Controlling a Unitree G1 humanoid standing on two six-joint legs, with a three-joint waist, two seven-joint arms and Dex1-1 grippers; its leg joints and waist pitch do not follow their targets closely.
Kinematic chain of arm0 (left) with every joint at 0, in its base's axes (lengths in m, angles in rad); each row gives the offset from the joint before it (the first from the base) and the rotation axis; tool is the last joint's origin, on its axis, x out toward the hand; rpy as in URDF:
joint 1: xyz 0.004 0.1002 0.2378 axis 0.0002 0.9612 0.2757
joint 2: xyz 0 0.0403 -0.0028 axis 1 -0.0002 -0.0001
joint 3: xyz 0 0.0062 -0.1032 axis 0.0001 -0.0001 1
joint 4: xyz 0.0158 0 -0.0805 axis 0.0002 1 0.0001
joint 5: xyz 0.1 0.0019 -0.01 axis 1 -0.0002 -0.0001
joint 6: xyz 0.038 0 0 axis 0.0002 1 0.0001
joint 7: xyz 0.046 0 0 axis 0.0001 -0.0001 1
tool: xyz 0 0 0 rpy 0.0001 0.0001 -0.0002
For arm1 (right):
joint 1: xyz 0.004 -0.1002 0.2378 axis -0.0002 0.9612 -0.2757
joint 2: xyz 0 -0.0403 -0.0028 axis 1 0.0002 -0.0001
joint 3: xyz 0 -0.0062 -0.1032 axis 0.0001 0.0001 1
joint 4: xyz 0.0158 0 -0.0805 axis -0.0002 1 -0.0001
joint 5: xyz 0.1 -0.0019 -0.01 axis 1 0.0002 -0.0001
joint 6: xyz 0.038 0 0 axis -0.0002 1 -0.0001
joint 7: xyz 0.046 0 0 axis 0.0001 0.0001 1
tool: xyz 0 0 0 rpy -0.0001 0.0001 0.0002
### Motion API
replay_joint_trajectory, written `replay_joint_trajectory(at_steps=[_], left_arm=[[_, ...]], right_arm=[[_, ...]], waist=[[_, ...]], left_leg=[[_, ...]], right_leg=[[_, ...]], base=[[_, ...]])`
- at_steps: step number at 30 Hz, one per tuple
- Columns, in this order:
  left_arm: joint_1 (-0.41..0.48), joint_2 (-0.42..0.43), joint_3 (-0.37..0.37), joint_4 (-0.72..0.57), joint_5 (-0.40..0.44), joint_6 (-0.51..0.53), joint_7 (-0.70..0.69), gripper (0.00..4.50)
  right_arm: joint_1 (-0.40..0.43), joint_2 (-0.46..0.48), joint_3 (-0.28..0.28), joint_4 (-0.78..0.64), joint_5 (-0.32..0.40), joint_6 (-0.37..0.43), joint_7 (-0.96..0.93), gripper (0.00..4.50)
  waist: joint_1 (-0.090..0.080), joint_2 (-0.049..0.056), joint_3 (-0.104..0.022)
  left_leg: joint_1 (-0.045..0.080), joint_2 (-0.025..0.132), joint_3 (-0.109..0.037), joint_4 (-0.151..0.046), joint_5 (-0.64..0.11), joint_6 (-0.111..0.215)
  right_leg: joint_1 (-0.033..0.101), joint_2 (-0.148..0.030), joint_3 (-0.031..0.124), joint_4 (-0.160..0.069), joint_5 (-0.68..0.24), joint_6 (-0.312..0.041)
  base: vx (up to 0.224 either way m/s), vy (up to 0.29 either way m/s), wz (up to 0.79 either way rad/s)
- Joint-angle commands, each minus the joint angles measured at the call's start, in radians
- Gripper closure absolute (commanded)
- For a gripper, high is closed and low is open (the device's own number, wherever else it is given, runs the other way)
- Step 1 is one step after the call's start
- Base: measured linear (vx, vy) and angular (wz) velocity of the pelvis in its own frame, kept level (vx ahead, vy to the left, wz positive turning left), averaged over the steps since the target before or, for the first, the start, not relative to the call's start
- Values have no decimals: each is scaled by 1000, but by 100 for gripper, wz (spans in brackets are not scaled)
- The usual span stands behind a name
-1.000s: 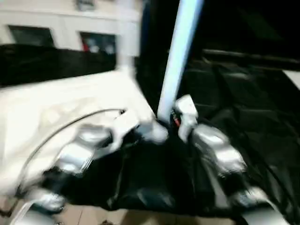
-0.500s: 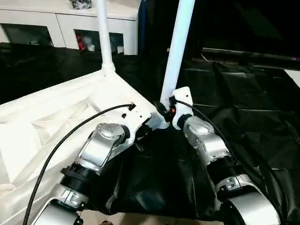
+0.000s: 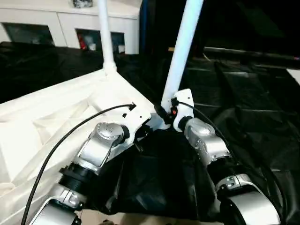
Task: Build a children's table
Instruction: Insert table leg to table base
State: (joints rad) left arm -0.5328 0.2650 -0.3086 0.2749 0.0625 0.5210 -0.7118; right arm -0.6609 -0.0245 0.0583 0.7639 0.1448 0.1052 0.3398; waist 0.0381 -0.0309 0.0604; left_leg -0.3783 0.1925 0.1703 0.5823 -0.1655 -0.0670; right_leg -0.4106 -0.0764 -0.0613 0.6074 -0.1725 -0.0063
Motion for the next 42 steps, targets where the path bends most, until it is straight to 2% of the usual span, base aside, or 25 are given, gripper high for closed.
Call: replay_joint_trajectory(at_steps=[1, 2, 4, 5, 6, 7, 9, 13, 16, 17, 19, 22, 33, 34, 35, 38, 42], left_arm=[[-36, 7, -2, -68, -25, -58, -38, 450], [-32, 22, -3, -68, -29, -74, -61, 450], [-24, 38, -3, -71, -38, -86, -90, 450], [-20, 46, -3, -73, -42, -92, -104, 450], [-16, 54, -2, -74, -46, -95, -116, 450], [-13, 61, -2, -76, -49, -102, -129, 450], [-9, 71, -3, -77, -54, -110, -147, 450], [5, 118, -14, -80, -84, -161, -243, 450], [10, 134, -19, -77, -95, -184, -280, 450], [11, 138, -20, -75, -98, -189, -293, 450], [15, 144, -23, -76, -104, -208, -314, 450], [26, 167, -36, -81, -118, -256, -378, 450], [28, 193, -71, -69, -103, -323, -448, 450], [28, 193, -72, -67, -101, -328, -450, 450], [29, 194, -72, -65, -99, -331, -452, 450], [29, 198, -75, -55, -96, -346, -457, 450], [26, 197, -75, -49, -94, -349, -457, 450]], right_arm=[[21, -18, -3, 16, -10, 24, 18, 112], [25, -31, -3, -16, -6, 25, 51, 103], [35, -51, 3, -62, -2, 35, 85, 89], [42, -65, 11, -91, 0, 44, 108, 68], [50, -78, 19, -117, -1, 52, 127, 68], [57, -92, 25, -143, -2, 63, 143, 52], [69, -113, 36, -178, 1, 76, 179, 52], [134, -230, 103, -338, 7, 121, 374, 52], [159, -275, 133, -380, -1, 119, 445, 52], [165, -288, 143, -390, -5, 121, 461, 52], [171, -302, 155, -396, -13, 112, 481, 52], [180, -328, 178, -419, -27, 113, 519, 52], [196, -373, 222, -463, -36, 122, 608, 52], [198, -375, 224, -466, -37, 123, 613, 52], [199, -376, 224, -468, -38, 123, 614, 78], [200, -378, 224, -474, -32, 129, 627, 89], [199, -376, 222, -470, -25, 129, 634, 128]], waist=[[3, 23, -70], [6, 23, -75], [11, 29, -75], [15, 27, -73], [17, 29, -75], [17, 28, -74], [23, 29, -72], [27, 29, -69], [28, 27, -68], [31, 26, -69], [30, 26, -68], [32, 25, -67], [45, 23, -69], [45, 22, -71], [46, 22, -71], [46, 21, -72], [47, 21, -71]], left_leg=[[17, 33, -7, -74, -307, -25], [12, 32, -5, -69, -254, -13], [11, 32, -1, -64, -199, 4], [8, 31, -1, -64, -193, 13], [9, 31, -1, -63, -188, 13], [10, 31, -1, -63, -185, 15], [11, 32, 0, -62, -191, 15], [12, 33, -1, -64, -219, 11], [10, 33, -1, -63, -220, 14], [13, 32, 0, -61, -222, 14], [10, 32, -1, -62, -224, 13], [13, 33, -1, -62, -232, 13], [16, 36, -1, -61, -224, 5], [14, 35, -1, -59, -211, 9], [13, 34, -1, -58, -201, 12], [13, 34, -1, -57, -201, 15], [14, 34, -1, -57, -202, 15]], right_leg=[[44, -56, 45, -75, -207, -207], [50, -55, 45, -66, -136, -224], [51, -53, 45, -57, -57, -244], [54, -52, 43, -57, -51, -245], [55, -54, 44, -55, -48, -246], [55, -52, 43, -56, -48, -246], [55, -54, 44, -57, -74, -241], [55, -54, 45, -61, -117, -225], [55, -55, 45, -63, -134, -225], [53, -56, 45, -65, -148, -224], [54, -56, 44, -65, -167, -223], [51, -56, 45, -67, -190, -218], [51, -57, 45, -62, -182, -216], [52, -56, 45, -59, -160, -219], [53, -56, 45, -57, -149, -222], [54, -57, 44, -57, -154, -223], [53, -57, 44, -57, -159, -224]], base=[[0, 0, 0], [0, 0, 0], [0, 0, 0], [0, 0, 0], [0, 0, 0], [0, 0, 0], [0, 0, 0], [0, 0, 0], [0, 0, 0], [0, 0, 0], [0, 0, 0], [0, 0, 0], [0, 0, 0], [0, 0, 0], [0, 0, 0], [0, 0, 0], [0, 0, 0]])
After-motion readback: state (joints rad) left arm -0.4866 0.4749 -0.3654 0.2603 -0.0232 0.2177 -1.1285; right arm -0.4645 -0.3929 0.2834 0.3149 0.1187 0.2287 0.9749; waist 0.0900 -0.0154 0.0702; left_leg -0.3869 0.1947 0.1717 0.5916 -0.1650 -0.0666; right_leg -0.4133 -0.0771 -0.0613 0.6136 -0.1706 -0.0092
